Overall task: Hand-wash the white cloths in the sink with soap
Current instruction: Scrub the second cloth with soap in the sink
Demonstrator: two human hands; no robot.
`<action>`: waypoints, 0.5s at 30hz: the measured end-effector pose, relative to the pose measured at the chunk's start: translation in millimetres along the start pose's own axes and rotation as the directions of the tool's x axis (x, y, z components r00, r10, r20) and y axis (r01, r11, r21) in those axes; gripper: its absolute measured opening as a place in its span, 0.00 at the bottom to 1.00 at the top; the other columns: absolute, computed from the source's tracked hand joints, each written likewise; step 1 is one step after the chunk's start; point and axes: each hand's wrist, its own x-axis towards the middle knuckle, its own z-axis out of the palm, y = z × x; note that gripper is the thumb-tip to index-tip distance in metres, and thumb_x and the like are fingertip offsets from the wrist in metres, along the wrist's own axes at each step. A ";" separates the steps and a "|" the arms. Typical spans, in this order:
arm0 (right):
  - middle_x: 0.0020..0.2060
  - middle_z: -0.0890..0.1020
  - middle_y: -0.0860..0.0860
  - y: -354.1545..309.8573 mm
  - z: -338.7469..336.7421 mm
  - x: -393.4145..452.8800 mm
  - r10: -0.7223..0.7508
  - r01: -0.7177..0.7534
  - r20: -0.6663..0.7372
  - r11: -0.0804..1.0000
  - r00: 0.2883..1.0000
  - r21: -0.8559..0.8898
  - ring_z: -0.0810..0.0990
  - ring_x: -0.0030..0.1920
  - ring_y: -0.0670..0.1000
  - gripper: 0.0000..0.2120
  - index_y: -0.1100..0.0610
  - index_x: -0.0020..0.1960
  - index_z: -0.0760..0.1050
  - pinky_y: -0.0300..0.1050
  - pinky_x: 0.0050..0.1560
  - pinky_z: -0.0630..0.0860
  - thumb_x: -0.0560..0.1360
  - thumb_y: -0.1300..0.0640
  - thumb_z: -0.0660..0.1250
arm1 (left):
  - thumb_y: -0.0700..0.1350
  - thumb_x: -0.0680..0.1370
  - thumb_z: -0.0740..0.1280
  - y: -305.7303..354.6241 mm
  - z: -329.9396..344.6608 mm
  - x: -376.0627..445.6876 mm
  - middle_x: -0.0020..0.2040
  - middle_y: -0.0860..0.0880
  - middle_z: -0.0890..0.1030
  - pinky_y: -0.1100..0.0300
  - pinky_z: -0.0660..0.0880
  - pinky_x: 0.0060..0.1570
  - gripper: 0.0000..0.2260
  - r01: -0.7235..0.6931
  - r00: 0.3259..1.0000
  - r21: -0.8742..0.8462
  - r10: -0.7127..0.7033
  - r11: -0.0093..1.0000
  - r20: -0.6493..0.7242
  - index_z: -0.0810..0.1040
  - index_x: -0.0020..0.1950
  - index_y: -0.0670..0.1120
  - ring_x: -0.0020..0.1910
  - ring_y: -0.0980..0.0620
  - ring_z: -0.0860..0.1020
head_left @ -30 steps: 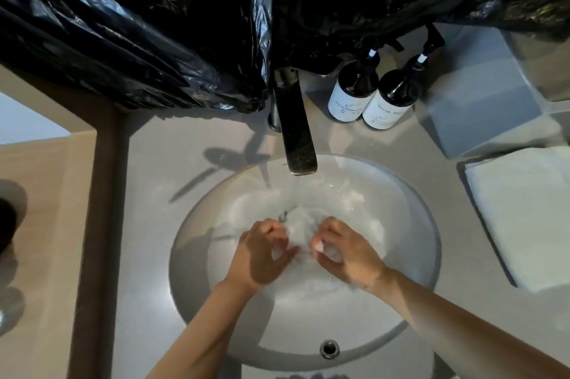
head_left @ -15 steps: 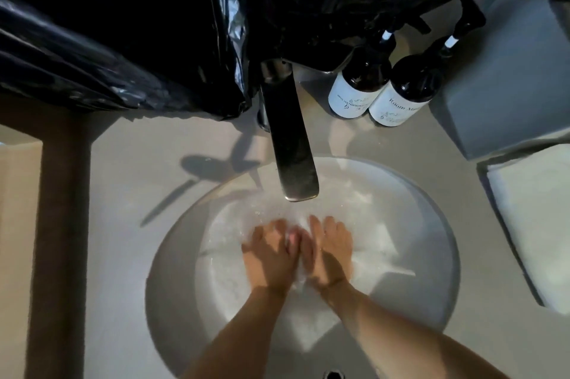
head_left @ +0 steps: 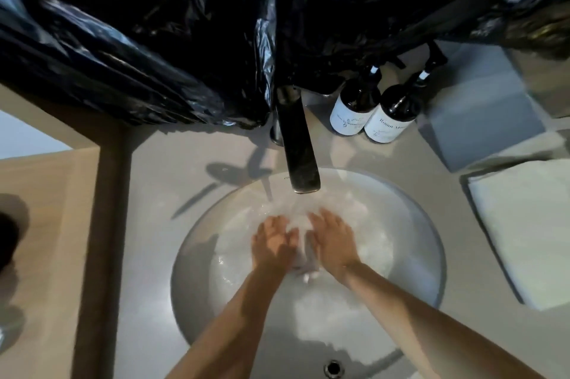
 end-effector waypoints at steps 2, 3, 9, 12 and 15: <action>0.76 0.62 0.49 7.0 -9.8 -6.0 -0.039 0.038 0.054 0.999 0.998 0.018 0.59 0.75 0.51 0.24 0.49 0.77 0.57 0.43 0.74 0.55 0.83 0.50 0.55 | 0.58 0.76 0.51 2.6 -18.8 -11.5 0.63 0.43 0.76 0.52 0.69 0.61 0.26 -0.039 0.999 -0.040 0.038 0.998 -0.013 0.77 0.63 0.45 0.62 0.42 0.74; 0.75 0.64 0.49 6.2 -22.2 -13.7 -0.041 0.036 0.076 0.997 0.996 0.068 0.62 0.74 0.50 0.23 0.49 0.77 0.59 0.39 0.72 0.55 0.82 0.51 0.56 | 0.54 0.79 0.56 4.3 -28.8 -16.3 0.64 0.45 0.74 0.54 0.67 0.64 0.20 -0.040 0.999 -0.057 0.041 0.998 0.019 0.76 0.64 0.46 0.64 0.44 0.72; 0.68 0.73 0.49 -7.2 -76.4 -58.2 -0.164 0.176 -0.068 0.946 0.984 0.273 0.71 0.68 0.49 0.17 0.51 0.70 0.72 0.36 0.68 0.64 0.81 0.56 0.61 | 0.43 0.80 0.63 12.2 -70.8 -36.3 0.66 0.49 0.76 0.63 0.68 0.62 0.16 -0.052 0.997 -0.287 0.064 0.956 0.034 0.75 0.67 0.48 0.63 0.49 0.74; 0.64 0.74 0.45 -21.4 -96.7 -83.2 -0.194 0.241 -0.153 0.883 0.969 0.403 0.72 0.66 0.44 0.17 0.49 0.68 0.73 0.35 0.65 0.66 0.81 0.57 0.61 | 0.42 0.80 0.63 16.3 -84.8 -51.2 0.65 0.48 0.76 0.66 0.68 0.56 0.15 -0.067 0.997 -0.337 0.075 0.939 0.010 0.76 0.67 0.48 0.61 0.49 0.76; 0.60 0.73 0.42 -33.6 -118.3 -99.0 -0.216 0.296 -0.220 0.842 0.951 0.451 0.71 0.61 0.43 0.17 0.47 0.69 0.71 0.36 0.59 0.66 0.81 0.58 0.61 | 0.41 0.79 0.64 19.7 -98.2 -64.1 0.65 0.48 0.77 0.65 0.69 0.54 0.16 -0.076 0.997 -0.365 0.082 0.928 0.000 0.76 0.66 0.49 0.61 0.49 0.76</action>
